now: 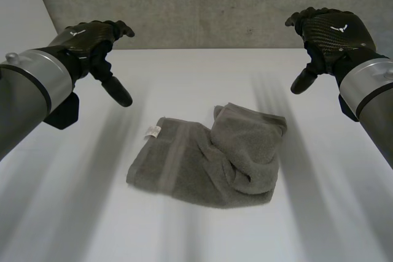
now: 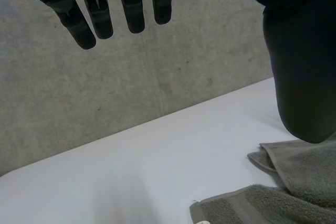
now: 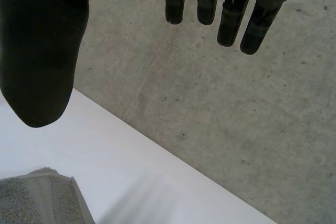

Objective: Fold the towel.

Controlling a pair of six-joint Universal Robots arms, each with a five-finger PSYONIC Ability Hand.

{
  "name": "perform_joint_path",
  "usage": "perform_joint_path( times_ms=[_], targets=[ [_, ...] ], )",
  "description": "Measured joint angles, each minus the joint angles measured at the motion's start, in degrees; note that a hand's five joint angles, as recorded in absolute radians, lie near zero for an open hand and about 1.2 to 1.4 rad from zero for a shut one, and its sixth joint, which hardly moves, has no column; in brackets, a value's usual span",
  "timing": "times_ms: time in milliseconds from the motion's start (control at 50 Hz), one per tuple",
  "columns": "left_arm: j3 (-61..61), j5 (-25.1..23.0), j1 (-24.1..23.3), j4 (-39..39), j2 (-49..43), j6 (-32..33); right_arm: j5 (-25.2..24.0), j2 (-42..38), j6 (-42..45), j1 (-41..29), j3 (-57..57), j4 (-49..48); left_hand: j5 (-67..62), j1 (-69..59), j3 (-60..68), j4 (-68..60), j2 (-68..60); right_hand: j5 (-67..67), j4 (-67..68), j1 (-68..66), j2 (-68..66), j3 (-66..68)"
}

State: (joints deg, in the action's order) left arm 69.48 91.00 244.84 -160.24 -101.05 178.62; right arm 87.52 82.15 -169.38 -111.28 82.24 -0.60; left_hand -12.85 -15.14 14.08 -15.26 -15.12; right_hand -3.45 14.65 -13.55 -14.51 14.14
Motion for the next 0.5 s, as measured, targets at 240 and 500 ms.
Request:
perform_joint_path(
  times_ms=[240,500],
  targets=[
    [0.48,1.73,-2.03,-1.73,-0.26,0.13,-0.90,-1.10,0.39,1.16,0.35,0.06,0.00,0.07,0.00,0.00,0.00,0.00,0.00,0.11,0.00,0.00],
    [0.71,1.26,-4.38,-1.81,-13.91,7.79,-6.42,-13.16,13.00,-1.08,-0.12,5.21,0.00,0.16,-0.03,0.00,0.00,0.00,0.00,0.14,0.00,0.00]
  ],
)
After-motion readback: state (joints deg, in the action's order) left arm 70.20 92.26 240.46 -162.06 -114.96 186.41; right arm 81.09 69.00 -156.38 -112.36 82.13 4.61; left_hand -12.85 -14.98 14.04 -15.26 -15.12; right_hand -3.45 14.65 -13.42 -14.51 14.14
